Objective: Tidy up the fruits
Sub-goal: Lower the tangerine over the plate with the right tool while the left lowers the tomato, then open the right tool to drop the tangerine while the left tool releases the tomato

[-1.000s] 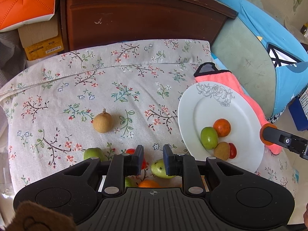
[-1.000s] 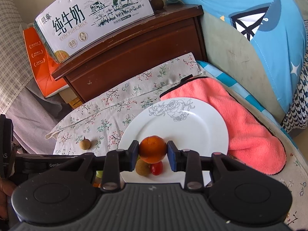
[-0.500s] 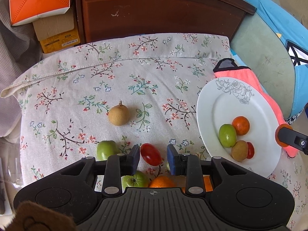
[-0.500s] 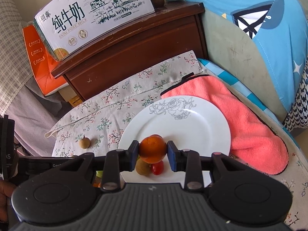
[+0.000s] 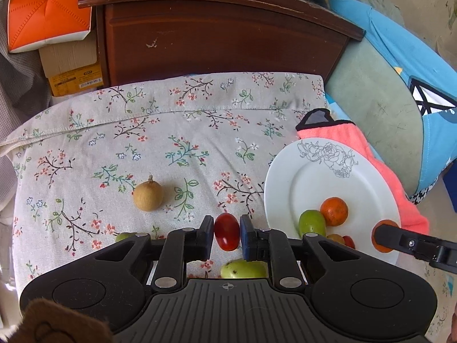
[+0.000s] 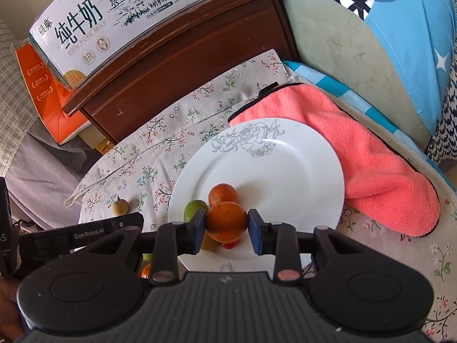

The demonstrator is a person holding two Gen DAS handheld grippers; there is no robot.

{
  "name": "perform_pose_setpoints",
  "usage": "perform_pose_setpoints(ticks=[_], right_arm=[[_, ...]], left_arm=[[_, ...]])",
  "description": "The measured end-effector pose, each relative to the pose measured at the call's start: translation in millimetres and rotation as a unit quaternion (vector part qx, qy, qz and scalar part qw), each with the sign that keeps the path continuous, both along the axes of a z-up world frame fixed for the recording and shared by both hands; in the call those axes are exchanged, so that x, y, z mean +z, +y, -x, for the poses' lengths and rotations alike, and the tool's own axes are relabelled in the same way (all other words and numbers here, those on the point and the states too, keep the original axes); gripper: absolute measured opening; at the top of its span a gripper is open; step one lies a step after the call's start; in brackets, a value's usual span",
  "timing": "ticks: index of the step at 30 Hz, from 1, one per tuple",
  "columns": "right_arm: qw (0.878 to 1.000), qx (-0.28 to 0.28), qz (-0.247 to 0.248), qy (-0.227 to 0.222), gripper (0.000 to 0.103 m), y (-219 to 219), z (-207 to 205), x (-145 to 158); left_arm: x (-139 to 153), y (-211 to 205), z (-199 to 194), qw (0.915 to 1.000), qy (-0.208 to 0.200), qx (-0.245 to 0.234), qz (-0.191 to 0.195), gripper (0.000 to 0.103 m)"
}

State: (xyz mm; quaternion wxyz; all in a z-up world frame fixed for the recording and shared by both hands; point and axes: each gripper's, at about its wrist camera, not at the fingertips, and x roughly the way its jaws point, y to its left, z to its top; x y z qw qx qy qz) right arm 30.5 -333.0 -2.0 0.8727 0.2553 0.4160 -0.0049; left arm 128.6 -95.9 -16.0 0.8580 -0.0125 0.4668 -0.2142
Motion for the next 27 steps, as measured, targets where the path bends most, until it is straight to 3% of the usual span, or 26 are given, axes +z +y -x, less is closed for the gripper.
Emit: perform_pose_setpoints(ticks=[9, 22, 25, 27], right_arm=[[0.999, -0.025, -0.026, 0.025, 0.032, -9, 0, -10], [0.998, -0.053, -0.018, 0.025, 0.034, -14, 2, -13], [0.998, -0.054, -0.018, 0.024, 0.038, -14, 2, -11], [0.998, -0.053, -0.019, 0.020, 0.043, -13, 3, -10]], left_arm=[[5, -22, -2, 0.9990, -0.014, -0.015, 0.039, 0.017], [7, -54, 6, 0.9956, -0.046, -0.051, 0.065, 0.018], [14, -55, 11, 0.9943, -0.056, -0.059, 0.069, 0.025], [21, -52, 13, 0.9936, -0.066, -0.054, 0.074, 0.048]])
